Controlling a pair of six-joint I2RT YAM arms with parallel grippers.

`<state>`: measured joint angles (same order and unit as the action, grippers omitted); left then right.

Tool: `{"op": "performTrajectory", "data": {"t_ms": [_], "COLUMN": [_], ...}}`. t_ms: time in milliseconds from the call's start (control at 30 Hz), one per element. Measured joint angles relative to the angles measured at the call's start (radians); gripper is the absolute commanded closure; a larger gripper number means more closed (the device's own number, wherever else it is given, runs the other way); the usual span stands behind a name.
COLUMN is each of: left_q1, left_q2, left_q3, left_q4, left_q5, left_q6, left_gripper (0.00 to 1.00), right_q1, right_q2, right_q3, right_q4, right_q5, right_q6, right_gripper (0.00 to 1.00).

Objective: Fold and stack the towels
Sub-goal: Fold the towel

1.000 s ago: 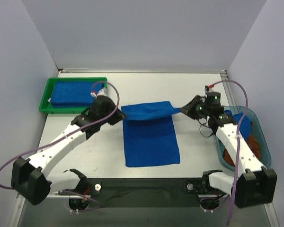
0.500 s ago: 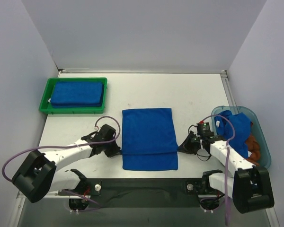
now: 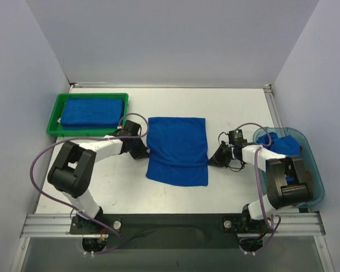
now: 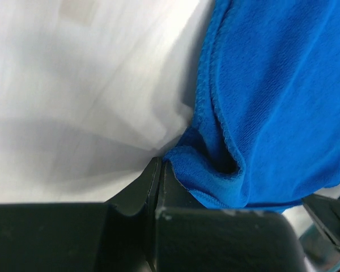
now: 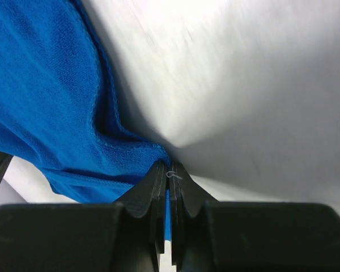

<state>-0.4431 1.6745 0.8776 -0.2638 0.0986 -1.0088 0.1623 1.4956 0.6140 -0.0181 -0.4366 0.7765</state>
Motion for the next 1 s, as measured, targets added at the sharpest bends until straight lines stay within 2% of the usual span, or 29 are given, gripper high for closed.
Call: {"op": "performTrajectory", "data": {"t_ms": [167,233,333,533,667,833,1000], "left_q1": [0.04,0.042,0.041,0.039,0.026,0.019,0.019], "left_q2": [0.169,0.189,0.175,0.006,-0.059,-0.08,-0.096], "left_q3": [0.216,0.246,0.228,0.011,-0.061,-0.058,0.044], "left_q4": [-0.027,-0.034,-0.039,-0.009,-0.008,-0.049,-0.131], "left_q5": [-0.001,-0.004,-0.003,0.011,0.022,0.019,0.0], "left_q6": [0.075,0.09,0.101,0.082,0.071,0.08,0.108], "left_gripper": [1.0,1.0,1.0,1.0,1.0,1.0,1.0], "right_q1": [-0.006,-0.006,-0.006,-0.006,-0.005,-0.005,-0.006], "right_q2": [0.142,0.16,0.154,0.043,-0.022,-0.07,-0.126], "right_q3": [0.154,0.18,0.179,0.052,-0.001,0.006,0.089], "right_q4": [0.041,0.051,0.061,0.059,0.05,0.026,-0.05], "right_q5": [0.049,0.062,0.071,0.083,0.083,0.082,0.089], "right_q6": [0.006,0.008,0.008,0.008,0.008,0.007,0.001], "right_gripper": [1.0,1.0,1.0,1.0,1.0,1.0,1.0]}}
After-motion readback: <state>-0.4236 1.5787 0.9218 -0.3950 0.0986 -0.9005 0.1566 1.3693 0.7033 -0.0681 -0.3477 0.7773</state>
